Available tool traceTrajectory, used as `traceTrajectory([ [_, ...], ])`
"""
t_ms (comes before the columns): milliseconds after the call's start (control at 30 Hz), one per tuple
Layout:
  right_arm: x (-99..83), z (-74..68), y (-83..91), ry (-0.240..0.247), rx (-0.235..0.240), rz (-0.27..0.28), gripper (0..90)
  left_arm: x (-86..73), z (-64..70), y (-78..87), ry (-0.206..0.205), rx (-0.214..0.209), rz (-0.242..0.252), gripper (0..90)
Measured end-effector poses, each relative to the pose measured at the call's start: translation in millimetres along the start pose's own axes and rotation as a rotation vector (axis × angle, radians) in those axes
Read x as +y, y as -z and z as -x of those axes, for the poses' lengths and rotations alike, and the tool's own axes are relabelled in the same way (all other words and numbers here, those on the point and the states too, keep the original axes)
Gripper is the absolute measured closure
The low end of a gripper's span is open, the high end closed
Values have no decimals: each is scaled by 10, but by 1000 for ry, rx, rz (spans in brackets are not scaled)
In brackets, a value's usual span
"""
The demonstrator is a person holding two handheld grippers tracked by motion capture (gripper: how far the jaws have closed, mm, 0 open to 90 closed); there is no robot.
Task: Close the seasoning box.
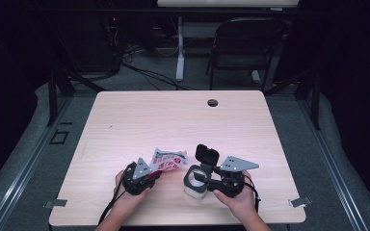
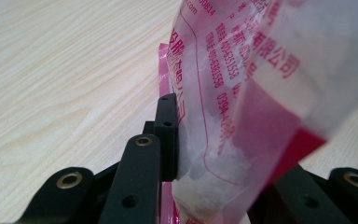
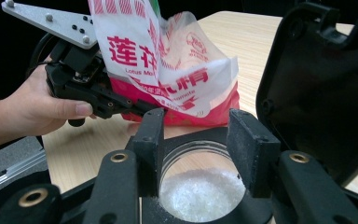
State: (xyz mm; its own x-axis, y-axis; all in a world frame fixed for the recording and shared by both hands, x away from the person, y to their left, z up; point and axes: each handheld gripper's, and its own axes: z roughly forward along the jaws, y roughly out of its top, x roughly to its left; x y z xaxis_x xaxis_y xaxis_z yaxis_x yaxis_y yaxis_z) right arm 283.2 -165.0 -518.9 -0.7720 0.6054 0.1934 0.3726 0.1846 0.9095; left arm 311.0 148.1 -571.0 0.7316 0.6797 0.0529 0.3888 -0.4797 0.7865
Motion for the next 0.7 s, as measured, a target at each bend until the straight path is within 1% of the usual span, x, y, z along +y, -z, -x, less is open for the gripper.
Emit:
traceTrajectory([
  [200,-11,14,5,-6,-8,3,572,10,-53,35,23,2,15,749],
  [300,-16,19,7,-4,-11,-1,572,12,-109,75,45,10,34,751],
  [400,-22,22,5,-10,-13,4,572,15,-169,124,66,25,47,752],
  [500,-24,29,8,-6,-15,-5,571,13,-222,168,92,40,64,752],
  [700,-33,27,0,-12,-19,-4,571,15,-298,246,118,70,81,752],
])
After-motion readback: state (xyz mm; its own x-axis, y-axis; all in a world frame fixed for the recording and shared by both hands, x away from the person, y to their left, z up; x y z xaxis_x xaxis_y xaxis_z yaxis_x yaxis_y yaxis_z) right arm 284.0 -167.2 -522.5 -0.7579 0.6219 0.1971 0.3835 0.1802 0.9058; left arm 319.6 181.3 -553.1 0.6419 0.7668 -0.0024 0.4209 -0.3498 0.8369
